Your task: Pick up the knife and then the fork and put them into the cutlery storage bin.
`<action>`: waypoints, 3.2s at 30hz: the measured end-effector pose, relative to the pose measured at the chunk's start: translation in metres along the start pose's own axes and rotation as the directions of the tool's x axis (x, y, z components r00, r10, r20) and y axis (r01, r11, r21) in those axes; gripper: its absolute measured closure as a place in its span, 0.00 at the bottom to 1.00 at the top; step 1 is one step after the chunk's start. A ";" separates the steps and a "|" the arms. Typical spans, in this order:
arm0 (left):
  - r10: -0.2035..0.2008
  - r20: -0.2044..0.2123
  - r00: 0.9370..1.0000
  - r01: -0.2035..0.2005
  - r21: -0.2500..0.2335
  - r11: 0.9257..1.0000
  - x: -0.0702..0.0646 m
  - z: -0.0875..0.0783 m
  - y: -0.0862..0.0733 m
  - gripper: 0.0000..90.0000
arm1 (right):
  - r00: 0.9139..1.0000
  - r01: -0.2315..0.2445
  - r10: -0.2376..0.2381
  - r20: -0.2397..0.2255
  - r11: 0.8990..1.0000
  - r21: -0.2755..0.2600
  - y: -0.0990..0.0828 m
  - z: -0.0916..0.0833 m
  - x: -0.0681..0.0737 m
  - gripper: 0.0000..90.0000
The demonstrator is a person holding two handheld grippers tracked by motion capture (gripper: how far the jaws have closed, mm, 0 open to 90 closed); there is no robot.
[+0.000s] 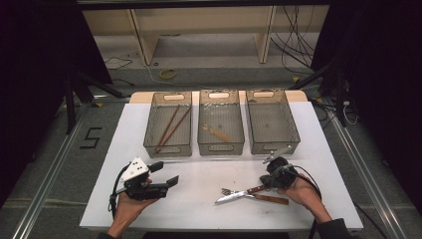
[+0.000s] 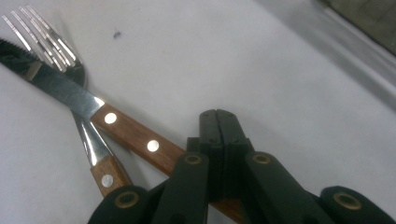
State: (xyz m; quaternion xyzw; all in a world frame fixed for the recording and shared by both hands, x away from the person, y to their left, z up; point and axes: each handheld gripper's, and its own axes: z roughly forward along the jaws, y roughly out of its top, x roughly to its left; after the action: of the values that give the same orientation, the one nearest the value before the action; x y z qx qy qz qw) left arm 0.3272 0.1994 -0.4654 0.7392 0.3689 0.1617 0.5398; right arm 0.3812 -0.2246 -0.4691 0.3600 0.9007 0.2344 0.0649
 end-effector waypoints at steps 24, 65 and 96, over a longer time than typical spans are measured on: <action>-0.001 0.001 1.000 0.001 -0.002 1.000 0.000 0.000 0.000 0.22 | 0.982 0.181 -0.181 -0.045 0.983 -0.010 -0.012 -0.028 0.026 0.67; 0.004 0.000 1.000 -0.004 0.003 1.000 0.000 0.000 0.000 0.23 | 0.907 0.421 -0.405 -0.116 0.887 0.190 0.004 -0.005 0.044 0.82; 0.000 -0.003 1.000 0.000 0.003 1.000 0.001 0.000 -0.001 0.23 | 0.932 0.355 -0.345 -0.109 0.931 0.091 0.004 -0.015 0.034 0.86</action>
State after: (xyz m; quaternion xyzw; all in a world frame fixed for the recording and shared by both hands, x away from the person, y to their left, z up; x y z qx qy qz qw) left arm 0.3274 0.2001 -0.4660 0.7397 0.3698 0.1623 0.5383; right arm 0.3541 -0.2043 -0.4520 0.1858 0.9639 0.1855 0.0449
